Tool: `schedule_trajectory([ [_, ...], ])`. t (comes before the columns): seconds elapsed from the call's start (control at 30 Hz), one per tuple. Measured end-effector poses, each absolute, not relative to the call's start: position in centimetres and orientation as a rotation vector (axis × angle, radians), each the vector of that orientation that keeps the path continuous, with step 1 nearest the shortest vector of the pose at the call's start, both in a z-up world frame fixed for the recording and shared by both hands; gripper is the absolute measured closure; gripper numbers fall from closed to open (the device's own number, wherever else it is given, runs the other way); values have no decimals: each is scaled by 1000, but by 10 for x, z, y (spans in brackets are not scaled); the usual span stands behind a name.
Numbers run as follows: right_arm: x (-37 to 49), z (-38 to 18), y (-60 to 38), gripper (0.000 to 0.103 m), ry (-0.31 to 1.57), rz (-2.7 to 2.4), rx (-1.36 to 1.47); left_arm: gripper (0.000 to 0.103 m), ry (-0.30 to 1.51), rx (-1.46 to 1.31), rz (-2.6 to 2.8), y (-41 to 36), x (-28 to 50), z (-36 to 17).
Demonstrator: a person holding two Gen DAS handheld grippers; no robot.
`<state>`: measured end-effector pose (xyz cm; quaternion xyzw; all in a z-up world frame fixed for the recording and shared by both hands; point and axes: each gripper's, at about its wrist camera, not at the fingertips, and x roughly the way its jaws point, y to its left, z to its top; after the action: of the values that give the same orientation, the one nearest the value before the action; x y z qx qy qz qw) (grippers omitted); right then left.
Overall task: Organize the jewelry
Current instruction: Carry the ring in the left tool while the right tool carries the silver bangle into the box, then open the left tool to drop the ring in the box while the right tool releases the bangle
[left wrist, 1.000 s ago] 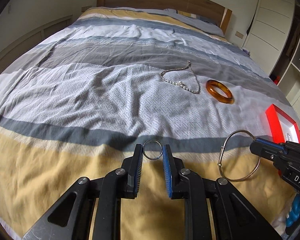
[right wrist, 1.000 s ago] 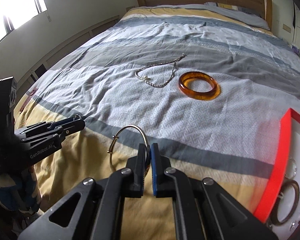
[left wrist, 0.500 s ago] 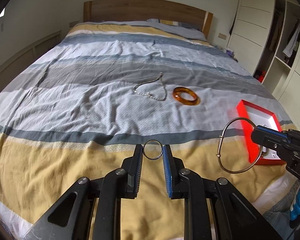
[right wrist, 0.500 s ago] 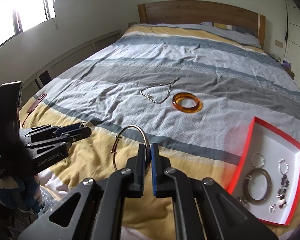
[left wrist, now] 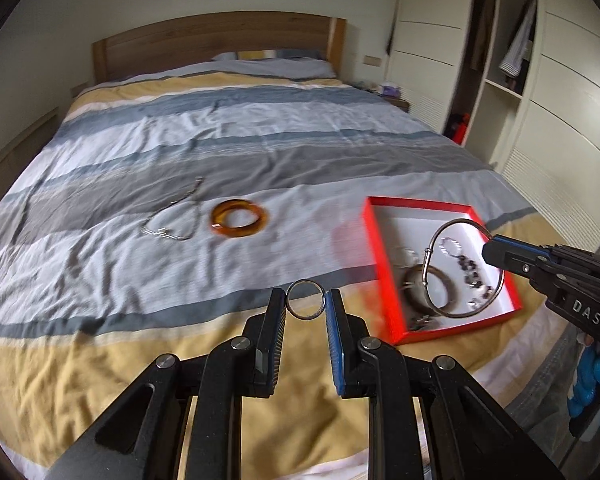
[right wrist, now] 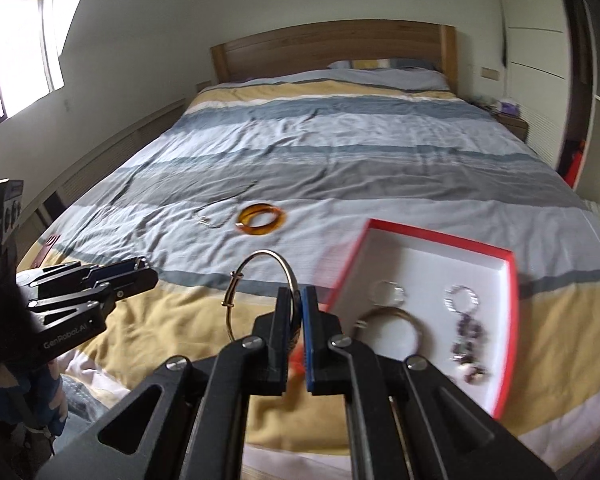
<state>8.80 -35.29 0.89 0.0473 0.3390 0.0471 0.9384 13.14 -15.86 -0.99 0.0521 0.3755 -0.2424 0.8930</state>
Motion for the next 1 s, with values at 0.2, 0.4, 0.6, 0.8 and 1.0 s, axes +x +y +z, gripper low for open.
schedule_trajectory([
  [0.2, 88, -6, -415, 98, 712, -6, 134, 83, 807, 135, -590, -222, 134, -23],
  [0.4, 100, -27, -455, 98, 749, -73, 150, 83, 840, 163, -652, -274, 140, -42],
  [0.6, 113, -53, -478, 97, 800, -120, 159, 83, 888, 188, -687, -312, 151, -66],
  [0.8, 117, -71, -484, 98, 842, -138, 152, 83, 929, 221, -697, -338, 159, -91],
  [1.0, 119, -84, -490, 98, 867, -147, 157, 83, 985, 216, -671, -340, 167, -113],
])
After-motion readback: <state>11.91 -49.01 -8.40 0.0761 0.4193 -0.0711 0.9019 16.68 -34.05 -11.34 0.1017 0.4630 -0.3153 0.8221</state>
